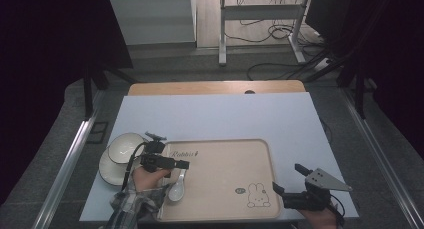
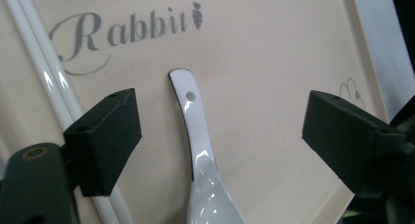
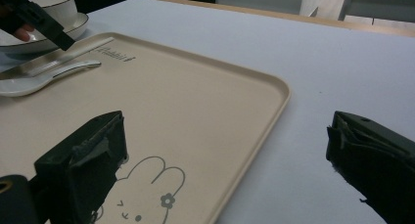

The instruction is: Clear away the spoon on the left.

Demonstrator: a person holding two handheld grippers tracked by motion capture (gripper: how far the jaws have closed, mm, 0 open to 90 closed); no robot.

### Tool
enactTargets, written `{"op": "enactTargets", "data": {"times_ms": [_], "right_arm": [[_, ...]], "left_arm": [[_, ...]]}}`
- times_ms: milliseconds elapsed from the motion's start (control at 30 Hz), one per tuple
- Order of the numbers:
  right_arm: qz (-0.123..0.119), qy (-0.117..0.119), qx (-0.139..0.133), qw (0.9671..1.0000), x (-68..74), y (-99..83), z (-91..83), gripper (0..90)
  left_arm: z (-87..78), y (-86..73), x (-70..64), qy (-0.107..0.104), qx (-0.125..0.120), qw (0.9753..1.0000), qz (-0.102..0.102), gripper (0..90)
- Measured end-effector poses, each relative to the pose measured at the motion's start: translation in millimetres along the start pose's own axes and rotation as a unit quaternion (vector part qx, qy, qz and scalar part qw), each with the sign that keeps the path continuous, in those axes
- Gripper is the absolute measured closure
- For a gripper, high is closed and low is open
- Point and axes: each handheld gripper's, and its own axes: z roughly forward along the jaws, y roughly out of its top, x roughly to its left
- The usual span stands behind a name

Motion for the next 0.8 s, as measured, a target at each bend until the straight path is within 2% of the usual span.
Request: {"op": "enactTargets", "data": {"times_ms": [200,267,433,633,700,733,800], "right_arm": [[-0.002,0.001,0.002,1.0,0.3,-0.3,0.6,1.3],[-0.003,0.001,0.003,1.0,0.4,-0.4,1.0,1.3],[-0.003,0.002,0.005,1.0,0.9,-0.7,1.9,1.3],[-0.003,0.003,0.005,1.0,1.5,-0.6,3.1,1.3],[-0.003,0.003,0.005,1.0,1.7,-0.7,3.2,1.3],[-0.003,0.004,0.005,1.0,1.8,-0.6,3.2,1.3],[-0.003,0.005,0.005,1.0,1.9,-0.6,3.1,1.3]], "left_arm": [[-4.5,-3.6,-4.3,0.001,0.011,0.9996,0.025,7.0],[-5.2,-5.0,-6.7,0.01,0.013,0.9992,0.036,5.2],[-8.9,-6.8,-13.0,0.018,0.013,0.998,0.059,6.9],[-11.0,-6.4,-22.4,0.009,0.007,0.9969,0.078,21.0],[-6.9,-5.9,-26.1,0.008,0.005,0.9969,0.078,31.1],[-5.1,-5.4,-27.2,0.013,0.006,0.997,0.076,33.3],[0.1,-4.3,-28.7,0.016,0.013,0.9968,0.077,44.9]]}}
